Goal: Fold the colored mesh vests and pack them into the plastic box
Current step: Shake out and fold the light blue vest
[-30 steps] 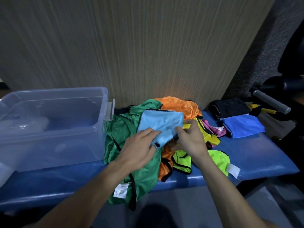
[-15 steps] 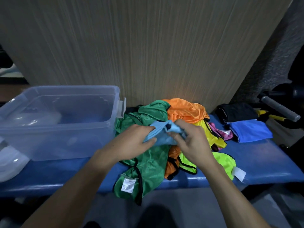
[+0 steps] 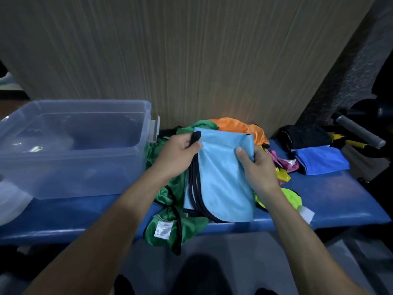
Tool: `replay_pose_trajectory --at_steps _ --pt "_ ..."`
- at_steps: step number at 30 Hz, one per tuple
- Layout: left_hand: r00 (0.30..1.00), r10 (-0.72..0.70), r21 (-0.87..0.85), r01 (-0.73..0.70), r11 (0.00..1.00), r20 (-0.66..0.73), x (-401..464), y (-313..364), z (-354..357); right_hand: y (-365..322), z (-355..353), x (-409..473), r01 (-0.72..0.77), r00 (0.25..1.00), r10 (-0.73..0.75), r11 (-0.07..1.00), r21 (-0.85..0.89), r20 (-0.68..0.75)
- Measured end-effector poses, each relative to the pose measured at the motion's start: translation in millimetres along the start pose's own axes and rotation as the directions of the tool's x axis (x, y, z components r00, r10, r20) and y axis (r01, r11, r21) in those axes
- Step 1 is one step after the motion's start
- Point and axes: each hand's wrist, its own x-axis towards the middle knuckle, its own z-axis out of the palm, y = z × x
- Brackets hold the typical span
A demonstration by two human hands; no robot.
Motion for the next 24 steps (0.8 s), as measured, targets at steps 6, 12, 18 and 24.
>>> replay_pose_trajectory --at_steps 6,12,18,24 --pt "0.966 -0.244 0.109 0.252 0.961 -0.086 46.7 -51.8 17.1 27.1 10.1 -0.6 -0.134 0.974 0.161 0.977 -0.165 0.161" --pt "0.933 -0.319 0.099 0.338 0.936 -0.168 53.9 -67.8 22.1 26.6 -5.4 -25.1 -0.249 0.930 0.272 0.961 -0.118 0.247" --pt "0.930 -0.326 0.103 0.346 0.933 -0.170 39.6 -60.8 23.4 24.1 -3.4 -51.9 -0.416 0.865 0.370 0.906 0.072 0.338" --pt "0.943 0.333 0.818 -0.180 0.546 -0.015 -14.1 -31.0 18.4 31.1 4.6 -60.9 -0.416 0.881 0.379 0.905 0.083 0.284"
